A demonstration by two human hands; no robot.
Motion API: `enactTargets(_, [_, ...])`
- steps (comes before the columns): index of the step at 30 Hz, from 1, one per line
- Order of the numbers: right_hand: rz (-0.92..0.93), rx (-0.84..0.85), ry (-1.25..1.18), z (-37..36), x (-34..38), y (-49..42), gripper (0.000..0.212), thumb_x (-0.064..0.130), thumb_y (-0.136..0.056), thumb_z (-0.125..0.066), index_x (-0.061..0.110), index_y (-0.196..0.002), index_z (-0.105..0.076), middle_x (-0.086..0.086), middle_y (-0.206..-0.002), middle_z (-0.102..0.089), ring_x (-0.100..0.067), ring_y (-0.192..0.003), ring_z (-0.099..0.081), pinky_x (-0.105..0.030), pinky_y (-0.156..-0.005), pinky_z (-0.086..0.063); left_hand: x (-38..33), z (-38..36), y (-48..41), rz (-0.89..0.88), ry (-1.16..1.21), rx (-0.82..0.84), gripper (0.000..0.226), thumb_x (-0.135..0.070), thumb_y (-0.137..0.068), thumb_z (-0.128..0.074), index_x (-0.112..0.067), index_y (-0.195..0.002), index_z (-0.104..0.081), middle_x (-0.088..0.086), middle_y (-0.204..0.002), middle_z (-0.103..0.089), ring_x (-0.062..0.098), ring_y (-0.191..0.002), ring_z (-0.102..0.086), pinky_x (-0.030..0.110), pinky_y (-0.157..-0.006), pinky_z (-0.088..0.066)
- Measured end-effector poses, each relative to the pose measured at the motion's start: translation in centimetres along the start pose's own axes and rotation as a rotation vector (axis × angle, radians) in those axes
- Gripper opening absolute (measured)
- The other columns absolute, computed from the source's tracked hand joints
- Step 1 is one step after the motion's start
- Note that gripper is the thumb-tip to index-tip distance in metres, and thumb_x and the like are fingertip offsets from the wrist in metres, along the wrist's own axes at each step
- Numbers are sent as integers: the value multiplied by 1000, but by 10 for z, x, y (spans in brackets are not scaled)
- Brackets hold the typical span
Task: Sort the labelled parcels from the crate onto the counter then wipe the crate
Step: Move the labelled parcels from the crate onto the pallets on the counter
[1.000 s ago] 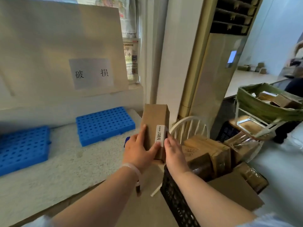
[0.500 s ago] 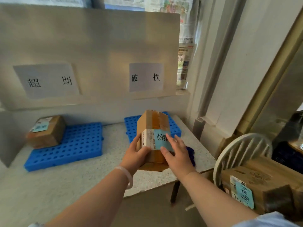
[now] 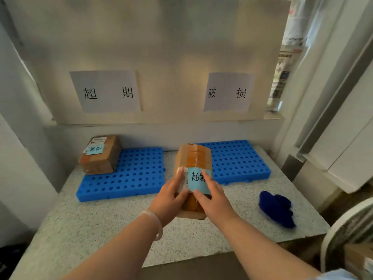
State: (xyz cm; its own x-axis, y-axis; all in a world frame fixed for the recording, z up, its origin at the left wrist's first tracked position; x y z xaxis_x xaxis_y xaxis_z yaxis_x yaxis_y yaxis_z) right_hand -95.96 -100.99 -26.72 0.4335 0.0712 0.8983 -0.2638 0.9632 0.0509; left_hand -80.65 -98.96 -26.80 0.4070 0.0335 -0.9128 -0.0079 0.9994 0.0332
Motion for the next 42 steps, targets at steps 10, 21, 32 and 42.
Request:
enactTargets(10, [50,247,74,-73,-1,-102,63,39,-97,-54,50,-150,-21,10,-150,-24,-7,-130,-35,-34,-107,-42,69,68,-47,183,-118,-92,103,-57,-76,-73,-48,-152,-4,-8,-135,-33,15,-124,-43,38,-104,-46])
enactTargets(21, [101,499,143,-154,27,-215,66,35,-97,-56,44,-152,-19,9,-152,-22,-4,-123,-32,-24,-100,-37,120,149,-100,406,-43,-235,105,-51,-73,-76,-46,-152,-6,-8,-141,-35,16,-126,-46,37,-104,-46])
enactTargets(32, [-107,524,195,-256,19,-257,68,36,-99,-52,48,-153,-11,10,-161,-6,-14,-143,-23,-31,-110,-33,208,214,-129,464,-103,-149,92,-43,-84,-72,-40,-153,-12,-12,-136,-32,12,-131,-36,30,-106,-39])
enactTargets(42, [-169,471,243,-306,8,-267,72,37,-101,-48,44,-154,-1,15,-162,2,-11,-143,-19,-21,-100,-30,262,247,-145,388,-161,-9,81,-27,-93,-64,-39,-153,-12,-10,-153,-26,4,-134,-27,23,-109,-30])
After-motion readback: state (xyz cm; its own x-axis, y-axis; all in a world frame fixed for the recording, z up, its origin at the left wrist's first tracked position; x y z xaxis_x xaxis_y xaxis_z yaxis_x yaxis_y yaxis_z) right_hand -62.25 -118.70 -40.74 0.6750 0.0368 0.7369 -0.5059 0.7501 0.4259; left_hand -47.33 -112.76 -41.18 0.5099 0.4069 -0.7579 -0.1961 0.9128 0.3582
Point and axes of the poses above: each hand's wrist, its own y-axis away from the middle knuckle, its own z-axis out of the back of the hand, x = y × z, the point moved 4 cm from there along -y, towards the middle knuckle
